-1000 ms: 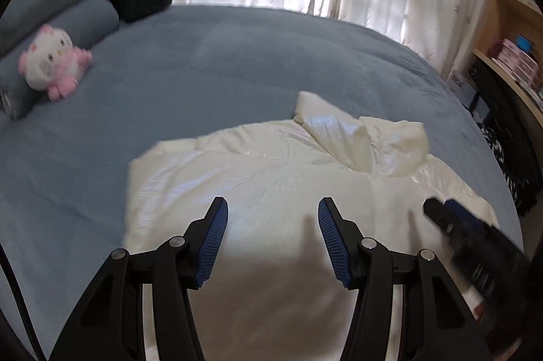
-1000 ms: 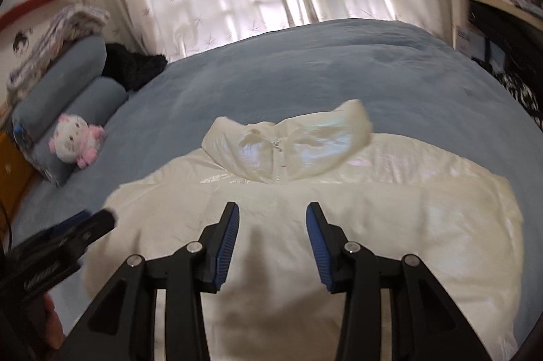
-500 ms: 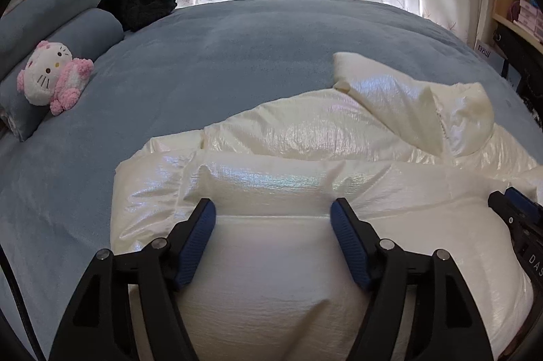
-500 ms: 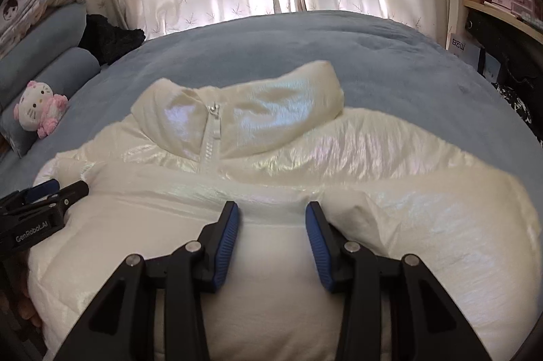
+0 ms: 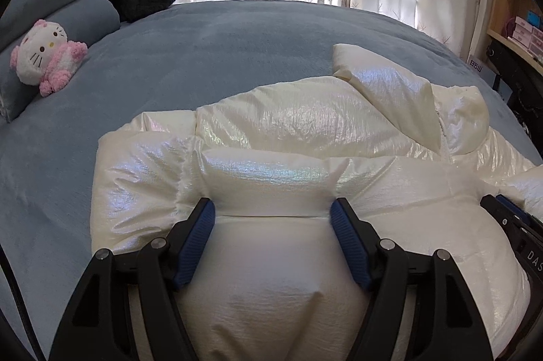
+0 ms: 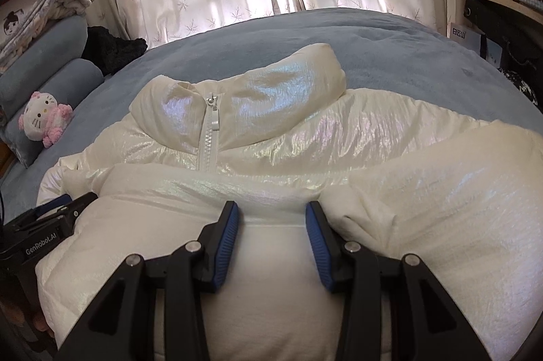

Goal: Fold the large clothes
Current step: 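Press the folded jacket flat with both open grippers near the collar, then move both open grippers along the jacket to its hem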

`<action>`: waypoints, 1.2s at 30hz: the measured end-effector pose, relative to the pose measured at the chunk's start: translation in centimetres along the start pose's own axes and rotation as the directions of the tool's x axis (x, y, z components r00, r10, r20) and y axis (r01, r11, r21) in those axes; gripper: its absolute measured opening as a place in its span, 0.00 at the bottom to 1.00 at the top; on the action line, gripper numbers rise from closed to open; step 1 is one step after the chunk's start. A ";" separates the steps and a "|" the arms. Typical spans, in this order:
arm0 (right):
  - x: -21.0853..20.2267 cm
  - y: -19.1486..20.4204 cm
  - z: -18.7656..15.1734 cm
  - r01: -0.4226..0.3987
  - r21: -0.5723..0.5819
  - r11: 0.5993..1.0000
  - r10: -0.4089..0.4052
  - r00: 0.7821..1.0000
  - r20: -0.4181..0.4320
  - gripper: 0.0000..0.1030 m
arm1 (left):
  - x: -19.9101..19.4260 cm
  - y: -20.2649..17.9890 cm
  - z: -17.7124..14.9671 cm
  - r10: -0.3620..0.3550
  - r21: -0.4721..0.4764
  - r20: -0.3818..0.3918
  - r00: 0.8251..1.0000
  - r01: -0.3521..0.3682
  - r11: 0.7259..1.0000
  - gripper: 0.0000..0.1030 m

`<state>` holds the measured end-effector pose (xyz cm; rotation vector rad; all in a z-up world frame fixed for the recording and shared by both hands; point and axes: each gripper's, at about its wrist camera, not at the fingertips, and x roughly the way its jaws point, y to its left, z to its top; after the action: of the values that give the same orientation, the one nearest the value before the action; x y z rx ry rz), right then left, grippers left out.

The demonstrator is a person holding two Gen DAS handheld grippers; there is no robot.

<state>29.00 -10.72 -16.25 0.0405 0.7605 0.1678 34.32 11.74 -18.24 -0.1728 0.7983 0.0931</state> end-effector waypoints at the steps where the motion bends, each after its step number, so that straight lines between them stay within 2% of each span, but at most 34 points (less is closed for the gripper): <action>1: 0.0 0.0 0.0 -0.002 0.001 1.000 0.002 1.000 0.002 0.40 | 0.0 0.1 0.0 -0.003 -0.002 0.000 1.000 0.003 1.000 0.67; 9: -0.6 0.0 -0.3 0.000 0.000 1.000 0.000 1.000 0.017 0.40 | -0.2 0.9 -0.3 -0.033 -0.025 0.014 0.999 0.033 0.999 0.68; 14: -1.4 0.7 0.2 0.034 -0.012 0.999 -0.035 0.999 -0.019 0.41 | -1.6 0.7 -0.1 0.015 -0.018 -0.010 1.000 -0.015 1.000 0.68; 16: -2.5 0.6 0.4 0.029 0.016 0.999 -0.028 0.999 -0.034 0.43 | -2.8 0.8 -0.3 0.028 -0.024 -0.017 0.999 -0.028 0.999 0.68; 20: -6.3 0.2 -0.4 0.002 0.092 0.996 0.000 1.000 -0.015 0.57 | -5.7 1.9 -1.2 0.030 -0.070 -0.039 0.999 -0.032 0.997 0.69; 23: -8.6 0.1 -1.3 -0.007 0.109 0.994 0.009 1.000 -0.018 0.58 | -8.1 2.6 -2.0 0.018 -0.091 -0.051 0.999 -0.023 0.996 0.69; 28: -12.5 -0.4 -3.4 -0.026 0.140 0.990 0.030 0.999 -0.030 0.58 | -12.4 3.1 -3.9 0.018 -0.072 -0.048 0.999 -0.022 0.997 0.69; 36: -17.7 -2.7 -5.5 -0.083 0.251 0.964 0.097 0.994 -0.045 0.58 | -18.4 3.2 -7.1 -0.040 -0.039 -0.053 0.998 0.038 0.999 0.69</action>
<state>12.93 -16.46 -8.42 0.3105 0.8335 0.1600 16.07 13.16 -10.28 -0.2276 0.8469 0.0672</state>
